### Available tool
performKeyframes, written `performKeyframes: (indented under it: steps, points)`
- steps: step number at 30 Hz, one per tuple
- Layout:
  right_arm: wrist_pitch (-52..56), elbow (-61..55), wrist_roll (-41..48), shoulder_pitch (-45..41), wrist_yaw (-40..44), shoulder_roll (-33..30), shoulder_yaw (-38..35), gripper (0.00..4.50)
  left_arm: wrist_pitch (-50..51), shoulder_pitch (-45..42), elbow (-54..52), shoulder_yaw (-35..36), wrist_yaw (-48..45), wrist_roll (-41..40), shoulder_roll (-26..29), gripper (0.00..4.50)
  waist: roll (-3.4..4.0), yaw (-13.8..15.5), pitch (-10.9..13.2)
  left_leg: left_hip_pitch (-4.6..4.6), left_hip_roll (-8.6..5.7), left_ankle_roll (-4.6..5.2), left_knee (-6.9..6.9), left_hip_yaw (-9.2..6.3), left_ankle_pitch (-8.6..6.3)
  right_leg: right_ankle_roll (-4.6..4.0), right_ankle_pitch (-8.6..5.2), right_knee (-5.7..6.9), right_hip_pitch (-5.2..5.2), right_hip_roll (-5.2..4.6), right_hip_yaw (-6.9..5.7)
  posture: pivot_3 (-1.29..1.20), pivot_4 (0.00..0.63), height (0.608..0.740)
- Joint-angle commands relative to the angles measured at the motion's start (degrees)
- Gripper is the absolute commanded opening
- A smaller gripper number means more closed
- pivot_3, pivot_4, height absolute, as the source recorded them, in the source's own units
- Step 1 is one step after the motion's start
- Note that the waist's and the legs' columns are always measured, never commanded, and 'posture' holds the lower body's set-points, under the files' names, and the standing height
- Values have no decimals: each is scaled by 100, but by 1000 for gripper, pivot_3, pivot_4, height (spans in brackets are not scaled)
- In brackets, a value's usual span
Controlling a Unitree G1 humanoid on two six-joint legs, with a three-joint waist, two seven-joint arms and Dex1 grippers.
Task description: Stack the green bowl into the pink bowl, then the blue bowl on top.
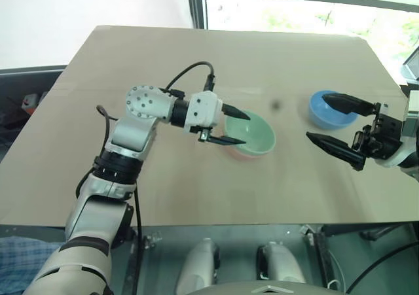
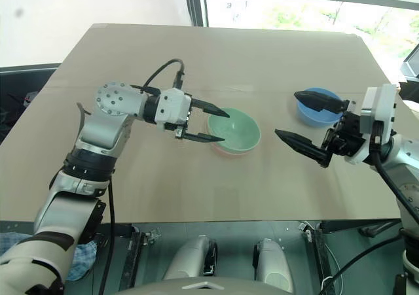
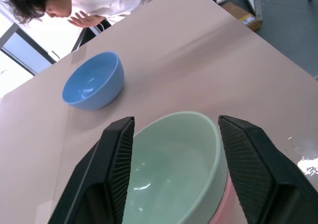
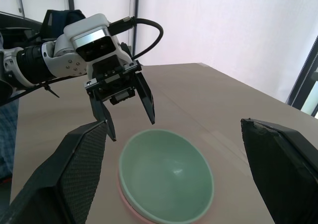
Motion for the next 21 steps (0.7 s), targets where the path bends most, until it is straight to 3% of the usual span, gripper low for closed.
performKeyframes:
  steps: [1,10,21]
  points:
    - [-167,-32,-137,13,5,-57,-1,4500,873,182,-311,622,323,-647,154,2805,0,-3,0,0,1,0,0,-1,0,0,0,0,0,0,-1,0,150,740]
    - [-370,1409,-1977,-577,-301,-608,879,4500,3075,2169,-1687,2363,1168,-2164,1107,2805,7,-67,4,4,5,-1,0,1,0,0,0,2,-1,-4,3,0,150,740]
    - [-632,3815,-3675,-2677,-6,-535,2530,4500,2615,3594,-1991,3487,945,-2394,1538,2805,16,1,10,2,1,-5,-8,5,0,-2,-1,-7,-5,-7,-1,0,150,740]
